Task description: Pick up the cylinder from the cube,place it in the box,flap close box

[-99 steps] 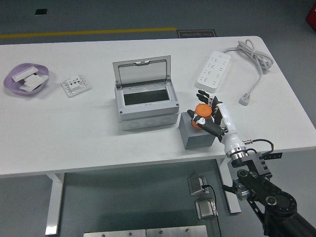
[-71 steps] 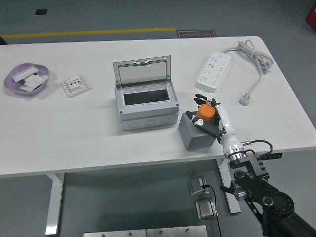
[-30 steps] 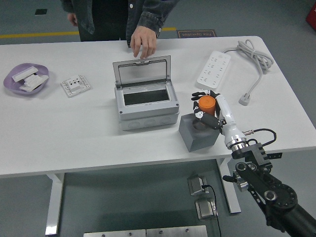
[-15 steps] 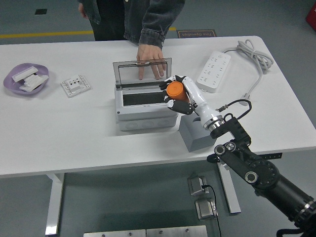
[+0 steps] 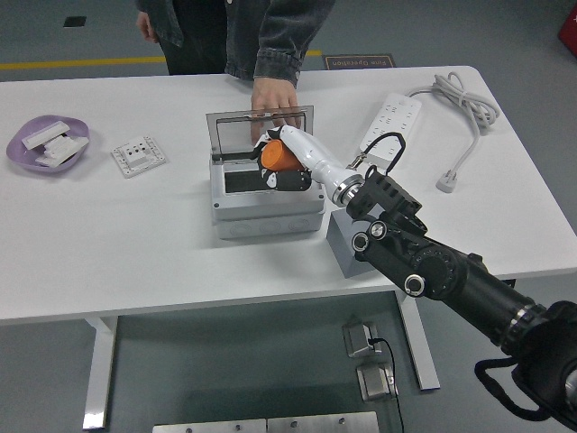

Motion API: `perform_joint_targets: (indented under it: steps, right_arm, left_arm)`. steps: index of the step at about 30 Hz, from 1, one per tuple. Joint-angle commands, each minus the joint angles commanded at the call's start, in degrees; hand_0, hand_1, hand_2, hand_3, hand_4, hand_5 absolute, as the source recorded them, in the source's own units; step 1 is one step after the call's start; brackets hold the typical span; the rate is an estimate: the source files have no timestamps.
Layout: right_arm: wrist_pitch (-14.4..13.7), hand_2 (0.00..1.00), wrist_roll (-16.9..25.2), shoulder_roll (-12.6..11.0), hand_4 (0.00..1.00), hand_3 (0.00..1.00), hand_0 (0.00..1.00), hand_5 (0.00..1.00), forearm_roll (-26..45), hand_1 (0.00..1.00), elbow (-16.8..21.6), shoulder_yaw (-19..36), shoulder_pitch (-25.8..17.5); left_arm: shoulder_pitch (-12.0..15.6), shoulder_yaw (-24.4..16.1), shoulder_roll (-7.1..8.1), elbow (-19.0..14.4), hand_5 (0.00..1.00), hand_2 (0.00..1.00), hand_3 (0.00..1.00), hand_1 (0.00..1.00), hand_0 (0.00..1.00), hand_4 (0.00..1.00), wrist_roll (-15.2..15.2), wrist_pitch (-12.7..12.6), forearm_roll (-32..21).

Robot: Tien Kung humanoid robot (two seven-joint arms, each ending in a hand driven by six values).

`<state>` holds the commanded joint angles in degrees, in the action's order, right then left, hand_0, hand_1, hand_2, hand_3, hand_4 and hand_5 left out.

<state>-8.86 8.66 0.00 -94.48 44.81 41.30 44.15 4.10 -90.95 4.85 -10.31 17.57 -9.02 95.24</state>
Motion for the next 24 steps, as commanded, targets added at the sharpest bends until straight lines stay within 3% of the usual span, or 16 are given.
perform_joint_targets:
  steps: [2, 9, 14, 19, 20, 24]
  right_arm:
    - [1.3, 0.477, -0.5, 0.0, 0.002, 0.404, 0.002, 0.002, -1.0, 0.179, -2.2, -1.3, 1.4]
    - [3.5, 0.478, -0.5, 0.0, 0.002, 0.405, 0.002, 0.002, -1.7, 0.182, -6.0, -5.0, 4.9]
    - [4.8, 0.499, 1.8, 0.0, 0.002, 0.432, 0.010, 0.002, 0.9, 0.203, -7.6, -6.6, 6.0]
    - [4.3, 0.499, 3.0, 0.0, 0.002, 0.432, 0.010, 0.002, 2.1, 0.203, -7.6, -7.8, 6.3]
    - [4.2, 0.656, 3.2, 0.0, 0.388, 0.706, 0.350, 0.070, 2.4, 0.523, -7.5, -8.0, 6.4]
    - [4.1, 0.656, 3.9, 0.0, 0.388, 0.706, 0.350, 0.070, 3.6, 0.523, -7.4, -8.3, 6.5]
  left_arm:
    - [-0.2, 0.3, 0.08, 0.0, 0.252, 0.608, 0.623, 0.638, 0.629, 0.663, 0.0, 0.0, -0.3]
    - [-0.4, 0.3, 0.34, 0.0, 0.251, 0.608, 0.623, 0.638, 0.629, 0.663, 0.2, 0.0, -0.1]
    - [-0.6, 0.6, 0.45, 0.0, 0.252, 0.609, 0.623, 0.639, 0.629, 0.663, 0.1, 0.0, -0.3]
    - [-0.6, 0.5, 0.53, 0.0, 0.252, 0.609, 0.623, 0.639, 0.629, 0.663, 0.2, 0.0, -0.2]
    - [-0.6, 0.5, 0.55, 0.0, 0.252, 0.608, 0.623, 0.639, 0.629, 0.663, 0.2, 0.0, -0.2]
    - [-0.8, 1.1, 0.56, 0.0, 0.252, 0.608, 0.623, 0.639, 0.629, 0.663, 0.1, 0.0, -0.6]
